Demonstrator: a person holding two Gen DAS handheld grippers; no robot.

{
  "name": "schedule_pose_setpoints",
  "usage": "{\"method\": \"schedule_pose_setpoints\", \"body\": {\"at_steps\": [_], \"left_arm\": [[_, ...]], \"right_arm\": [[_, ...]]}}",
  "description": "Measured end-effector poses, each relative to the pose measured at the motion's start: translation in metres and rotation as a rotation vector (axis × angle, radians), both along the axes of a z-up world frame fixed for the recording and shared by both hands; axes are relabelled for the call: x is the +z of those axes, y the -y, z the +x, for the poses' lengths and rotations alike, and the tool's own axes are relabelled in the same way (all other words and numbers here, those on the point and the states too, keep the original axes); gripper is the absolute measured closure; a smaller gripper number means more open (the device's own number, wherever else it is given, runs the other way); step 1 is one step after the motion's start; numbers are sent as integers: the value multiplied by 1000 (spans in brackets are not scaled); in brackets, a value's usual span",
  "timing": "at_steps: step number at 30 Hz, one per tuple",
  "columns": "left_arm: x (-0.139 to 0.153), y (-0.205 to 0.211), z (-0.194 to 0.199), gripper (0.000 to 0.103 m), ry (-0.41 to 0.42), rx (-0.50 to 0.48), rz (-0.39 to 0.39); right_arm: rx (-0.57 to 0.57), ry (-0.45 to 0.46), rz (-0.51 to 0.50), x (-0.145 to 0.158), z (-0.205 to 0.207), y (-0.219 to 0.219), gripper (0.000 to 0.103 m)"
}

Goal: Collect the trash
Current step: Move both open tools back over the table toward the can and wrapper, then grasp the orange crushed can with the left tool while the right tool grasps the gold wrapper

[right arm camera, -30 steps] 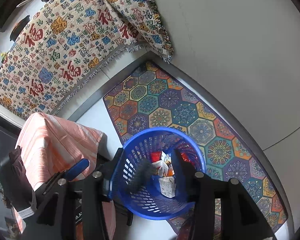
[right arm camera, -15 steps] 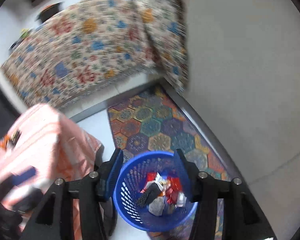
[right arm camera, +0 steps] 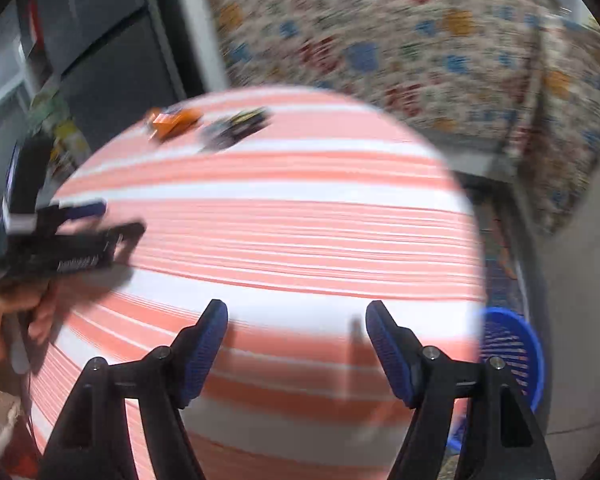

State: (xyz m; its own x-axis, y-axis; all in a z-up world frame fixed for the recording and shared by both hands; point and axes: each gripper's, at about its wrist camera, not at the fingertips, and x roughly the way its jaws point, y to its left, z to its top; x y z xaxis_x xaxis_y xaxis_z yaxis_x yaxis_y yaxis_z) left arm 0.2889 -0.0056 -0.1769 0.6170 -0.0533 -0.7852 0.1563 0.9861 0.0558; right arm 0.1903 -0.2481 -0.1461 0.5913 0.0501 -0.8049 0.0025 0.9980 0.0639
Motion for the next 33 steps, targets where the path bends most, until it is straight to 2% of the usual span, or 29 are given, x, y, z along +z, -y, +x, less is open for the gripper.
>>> {"method": "schedule_pose_setpoints", "body": {"at_steps": [2, 3, 5, 12, 16, 21, 26, 28, 29, 30, 33], "left_arm": [[-3, -16, 16, 0, -23, 6, -33], [-5, -18, 22, 0, -34, 0, -47], [-5, -25, 37, 0, -36, -22, -48], [-8, -34, 83, 0, -44, -82, -61], [-8, -42, 103, 0, -45, -77, -74], [-6, -48, 112, 0, -43, -82, -88], [0, -66, 126, 1, -25, -69, -192], [4, -70, 130, 1, -6, -66, -224], [7, -71, 133, 1, 8, -69, -243], [9, -71, 134, 1, 16, -73, -257], [16, -65, 141, 1, 43, -93, -301]], "right_arm": [[14, -18, -16, -11, 16, -22, 30], [19, -38, -26, -18, 29, -34, 25], [4, -3, -105, -21, 37, -46, 25], [-83, 13, -92, -26, 76, -68, 6], [-131, 5, -86, -29, 104, -74, 5], [-171, 50, 59, -20, 139, -77, 8], [-217, 31, 115, -25, 185, -85, 8], [-231, 47, 53, -26, 195, -87, 34], [-236, 52, 21, -25, 196, -87, 67], [-240, 51, -4, -25, 196, -85, 70], [-231, 49, 23, -23, 185, -74, 70]]}}
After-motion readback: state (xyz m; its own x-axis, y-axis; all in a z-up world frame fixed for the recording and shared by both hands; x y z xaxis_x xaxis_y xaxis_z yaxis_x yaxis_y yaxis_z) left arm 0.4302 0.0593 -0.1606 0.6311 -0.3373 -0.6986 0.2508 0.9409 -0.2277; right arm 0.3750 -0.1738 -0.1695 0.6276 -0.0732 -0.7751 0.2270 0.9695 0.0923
